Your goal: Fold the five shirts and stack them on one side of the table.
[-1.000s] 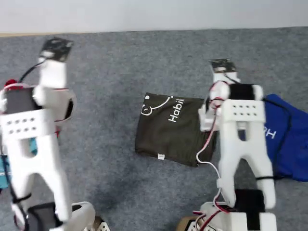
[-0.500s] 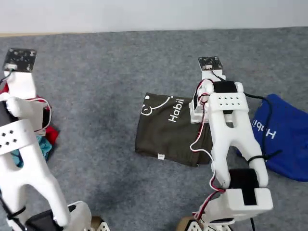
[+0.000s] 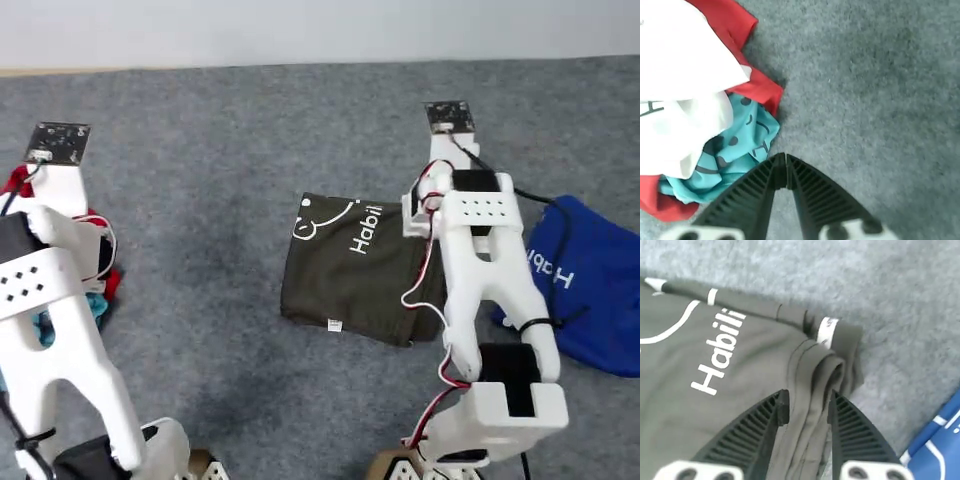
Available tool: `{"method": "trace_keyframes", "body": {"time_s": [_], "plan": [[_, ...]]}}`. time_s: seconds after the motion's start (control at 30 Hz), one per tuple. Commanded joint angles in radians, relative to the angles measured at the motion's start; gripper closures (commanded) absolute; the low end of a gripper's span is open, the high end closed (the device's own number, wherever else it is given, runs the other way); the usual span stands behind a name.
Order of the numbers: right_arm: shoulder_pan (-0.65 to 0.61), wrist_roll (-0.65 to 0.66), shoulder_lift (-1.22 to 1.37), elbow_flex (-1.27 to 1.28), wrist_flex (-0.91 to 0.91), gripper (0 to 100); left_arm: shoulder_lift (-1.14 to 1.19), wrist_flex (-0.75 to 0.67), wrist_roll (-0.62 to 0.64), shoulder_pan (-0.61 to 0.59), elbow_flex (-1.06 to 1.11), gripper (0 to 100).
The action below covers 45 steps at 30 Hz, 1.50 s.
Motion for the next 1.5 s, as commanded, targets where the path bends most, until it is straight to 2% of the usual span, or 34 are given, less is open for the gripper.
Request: {"method": "trace_keyframes", "body": {"time_s": [0.0, 0.4, 0.57, 0.9, 1.27, 1.47], "plan": [[0.036, 0.018, -0.004, -0.04, -0.033, 85.6, -0.028, -0.025, -0.011, -0.002, -0.004, 99], [-0.015, 0.017, 0.113, -0.043, -0.064, 86.8, -0.028, -0.017, -0.011, -0.002, -0.004, 99], [-0.008, 0.017, 0.12, -0.063, -0.062, 99.3, -0.028, -0.017, -0.011, -0.002, -0.004, 99], [-0.005, 0.02, 0.117, -0.089, -0.064, 99.0, -0.026, -0.023, -0.011, -0.002, -0.004, 99], [0.081, 0.12, 0.127, -0.176, -0.116, 99.0, -0.026, -0.023, -0.012, -0.002, -0.004, 99], [0.091, 0.146, 0.239, -0.284, -0.119, 99.0, -0.026, -0.017, -0.012, -0.002, -0.004, 99]]}}
